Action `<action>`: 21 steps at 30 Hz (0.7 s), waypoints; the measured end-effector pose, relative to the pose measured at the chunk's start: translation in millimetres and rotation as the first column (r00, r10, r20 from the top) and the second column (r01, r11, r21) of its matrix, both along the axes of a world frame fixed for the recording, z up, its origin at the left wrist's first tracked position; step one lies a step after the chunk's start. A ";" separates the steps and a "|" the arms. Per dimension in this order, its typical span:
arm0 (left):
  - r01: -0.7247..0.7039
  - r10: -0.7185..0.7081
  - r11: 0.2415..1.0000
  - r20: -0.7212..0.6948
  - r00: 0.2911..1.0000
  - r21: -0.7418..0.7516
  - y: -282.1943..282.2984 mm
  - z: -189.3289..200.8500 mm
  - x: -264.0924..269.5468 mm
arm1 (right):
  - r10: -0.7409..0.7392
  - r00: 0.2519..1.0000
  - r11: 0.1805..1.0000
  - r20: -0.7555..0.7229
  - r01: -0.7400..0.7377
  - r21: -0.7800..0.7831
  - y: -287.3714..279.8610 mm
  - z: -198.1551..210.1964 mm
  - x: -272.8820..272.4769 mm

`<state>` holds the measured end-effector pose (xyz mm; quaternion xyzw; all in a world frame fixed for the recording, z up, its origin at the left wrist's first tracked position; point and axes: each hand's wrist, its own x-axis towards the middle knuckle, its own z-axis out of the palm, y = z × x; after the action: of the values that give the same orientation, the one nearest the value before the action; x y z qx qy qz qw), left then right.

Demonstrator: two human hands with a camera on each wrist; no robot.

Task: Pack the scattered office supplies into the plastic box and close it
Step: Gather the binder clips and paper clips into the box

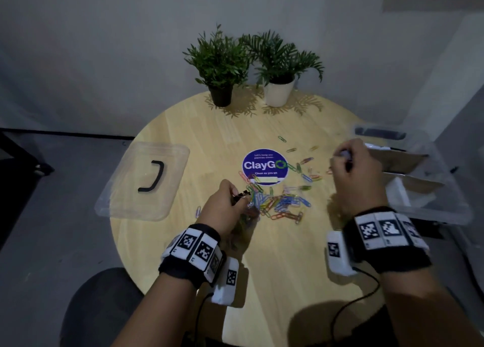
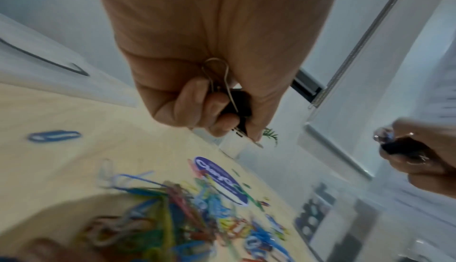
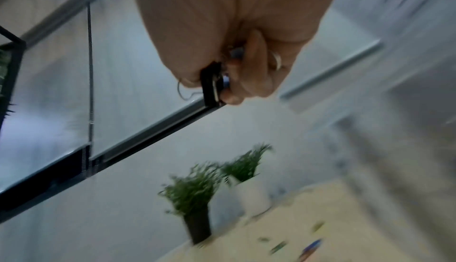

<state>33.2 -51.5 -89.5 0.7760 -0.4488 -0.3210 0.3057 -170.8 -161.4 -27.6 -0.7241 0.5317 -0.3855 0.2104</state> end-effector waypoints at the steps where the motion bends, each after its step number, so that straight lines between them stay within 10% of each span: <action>1: 0.027 -0.027 0.999 -0.002 1.000 -0.026 -2.5 5.3 -10.3 | -0.068 0.997 0.997 0.036 0.069 -0.039 -0.9 3.8 -20.0; 8: 0.188 -0.179 0.973 0.074 0.981 -0.132 -10.5 37.0 -74.3 | -0.216 0.975 0.976 -0.046 0.216 -0.016 -20.0 -6.8 -76.4; 15: 0.257 -0.264 0.964 0.153 0.952 0.064 19.1 5.9 -111.8 | -0.088 0.896 0.994 -0.436 0.107 0.020 -15.6 -28.7 -72.7; 21: 0.167 -0.205 0.963 0.170 0.964 0.212 32.4 -17.5 -78.8 | -0.007 0.912 0.974 -0.409 -0.087 -0.210 17.6 -28.3 -32.3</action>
<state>-45.6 -19.1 -107.0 0.7837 -0.5133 -0.3153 0.1517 -203.1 -143.8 -55.9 -0.8184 0.5019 -0.2793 0.0203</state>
